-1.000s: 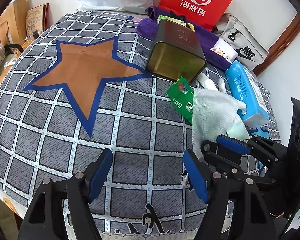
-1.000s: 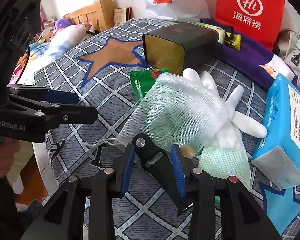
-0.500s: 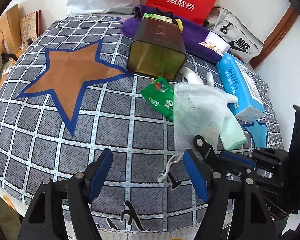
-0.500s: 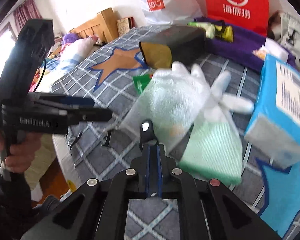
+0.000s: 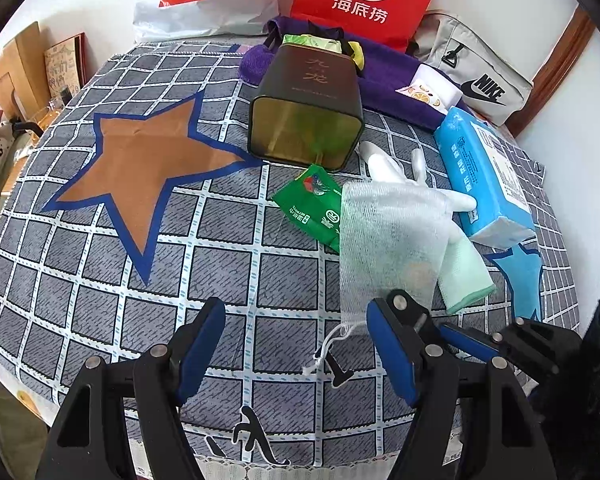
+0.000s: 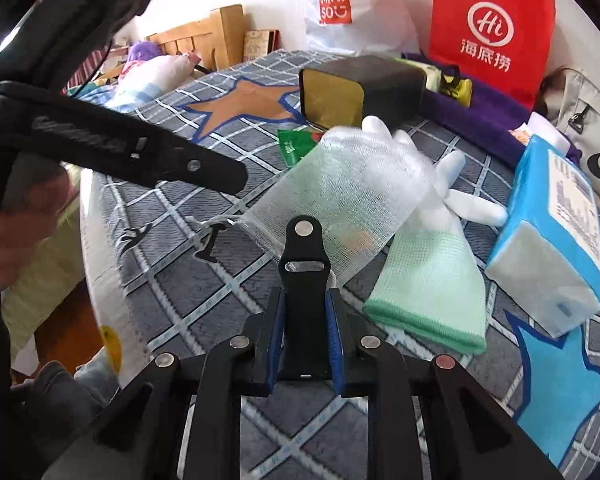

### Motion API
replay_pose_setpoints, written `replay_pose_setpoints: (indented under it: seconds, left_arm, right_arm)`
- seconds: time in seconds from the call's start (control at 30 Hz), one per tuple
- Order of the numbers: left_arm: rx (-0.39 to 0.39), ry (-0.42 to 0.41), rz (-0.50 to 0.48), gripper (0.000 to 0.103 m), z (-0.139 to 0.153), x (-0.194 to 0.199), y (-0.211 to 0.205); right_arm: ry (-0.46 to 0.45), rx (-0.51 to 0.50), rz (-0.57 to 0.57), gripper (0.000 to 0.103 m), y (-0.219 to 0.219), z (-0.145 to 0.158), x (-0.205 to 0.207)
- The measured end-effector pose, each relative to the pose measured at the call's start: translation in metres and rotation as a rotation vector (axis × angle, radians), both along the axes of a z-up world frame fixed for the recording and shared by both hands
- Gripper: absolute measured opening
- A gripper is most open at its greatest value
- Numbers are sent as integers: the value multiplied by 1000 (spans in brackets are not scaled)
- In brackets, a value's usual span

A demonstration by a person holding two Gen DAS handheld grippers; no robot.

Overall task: Organize soft objects
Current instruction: 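Grasp and lift the white mesh bag with the left tool while the right tool holds the strap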

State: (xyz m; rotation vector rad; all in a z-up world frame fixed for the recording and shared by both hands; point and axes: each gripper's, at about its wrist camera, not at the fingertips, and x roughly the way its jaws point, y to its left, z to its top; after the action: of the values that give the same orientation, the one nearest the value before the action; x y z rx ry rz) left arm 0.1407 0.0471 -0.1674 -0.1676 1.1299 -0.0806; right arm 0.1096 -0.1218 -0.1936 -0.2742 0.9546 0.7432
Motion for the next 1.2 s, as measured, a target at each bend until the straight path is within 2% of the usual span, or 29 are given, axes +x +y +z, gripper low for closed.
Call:
replay_pose_setpoints:
  seconds: [0.17,0.27,0.5,0.67,0.77,0.87,0.9,0.97,1.1,1.2]
  left_arm:
    - [-11,12,-14,71,-6,5,-13]
    - [-21,21,-42,71,-10,9,-27]
    - [-40,33,-100,72,-16,15,-62]
    - [-3,41,-100,72,-22,21,-86]
    - [59,19,-105,75,-25,22,-99]
    - [90,1,-98,75,-26,24,-103]
    - [108,-4,-101,73,-26,23,-105]
    - [134,-12,-104,62,-25,23,-106]
    - [143,-4,-99,31,-22,20,-104]
    - [92,22,-102,13,-18,17,-97]
  right_arm:
    - [-12,84,-48,20,-28,21,-11]
    - [-34,93,-96,20,-46,30,-17]
    - [-15,120,-203,20,-81,31,-21]
    - [5,117,-269,20,-103,25,-24]
    - [27,125,-309,20,-117,20,-22]
    - [38,134,-340,20,-127,18,-22]
    - [41,140,-355,20,-131,18,-21]
    - [41,142,-376,20,-135,16,-20]
    - [45,131,-414,20,-139,11,-14]
    - [64,127,-434,20,-140,7,-9]
